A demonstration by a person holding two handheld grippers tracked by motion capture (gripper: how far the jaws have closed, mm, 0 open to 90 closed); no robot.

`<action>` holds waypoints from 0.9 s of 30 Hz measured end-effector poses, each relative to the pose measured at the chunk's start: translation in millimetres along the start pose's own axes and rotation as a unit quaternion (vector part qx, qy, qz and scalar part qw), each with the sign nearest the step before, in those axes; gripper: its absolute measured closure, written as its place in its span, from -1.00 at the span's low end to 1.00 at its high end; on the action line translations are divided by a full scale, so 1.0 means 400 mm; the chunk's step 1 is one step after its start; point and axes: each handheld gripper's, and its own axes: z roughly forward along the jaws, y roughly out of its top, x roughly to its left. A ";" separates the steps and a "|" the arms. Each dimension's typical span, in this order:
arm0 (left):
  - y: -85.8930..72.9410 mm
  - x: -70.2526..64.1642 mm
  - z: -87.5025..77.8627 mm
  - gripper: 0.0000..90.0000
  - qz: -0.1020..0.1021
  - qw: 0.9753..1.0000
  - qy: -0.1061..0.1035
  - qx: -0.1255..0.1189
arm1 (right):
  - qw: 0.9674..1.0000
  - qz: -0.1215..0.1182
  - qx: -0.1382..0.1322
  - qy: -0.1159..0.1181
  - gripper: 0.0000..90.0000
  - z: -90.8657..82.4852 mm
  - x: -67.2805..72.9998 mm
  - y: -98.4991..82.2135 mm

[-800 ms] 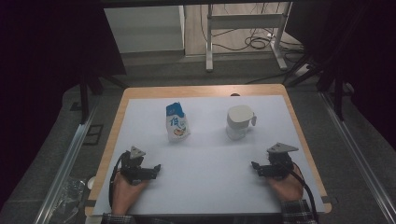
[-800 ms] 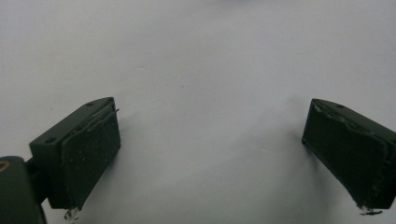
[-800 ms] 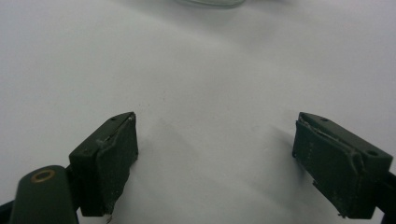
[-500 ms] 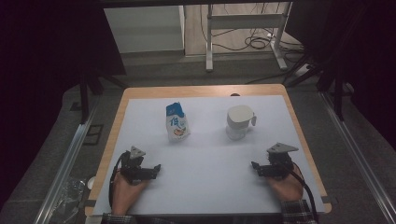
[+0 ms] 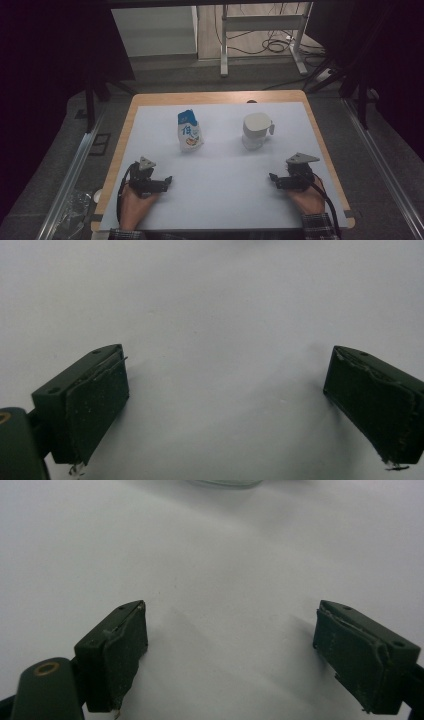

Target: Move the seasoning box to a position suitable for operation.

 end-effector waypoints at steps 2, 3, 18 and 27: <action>0.000 0.000 0.000 -0.91 0.000 1.000 0.000 0.000 | 1.000 0.000 0.000 -0.001 -0.68 0.000 0.001 0.000; 0.000 0.000 0.000 -0.91 0.000 1.000 0.000 0.000 | 1.000 0.000 0.000 -0.001 -0.68 0.000 0.001 0.000; 0.000 0.000 0.000 -0.91 0.000 1.000 0.000 0.000 | 0.999 0.009 -0.026 0.020 -0.49 -0.003 -0.019 0.023; 0.000 0.000 0.000 -0.91 0.000 1.000 0.001 0.000 | 0.998 0.011 -0.065 0.018 -0.49 -0.010 -0.038 0.069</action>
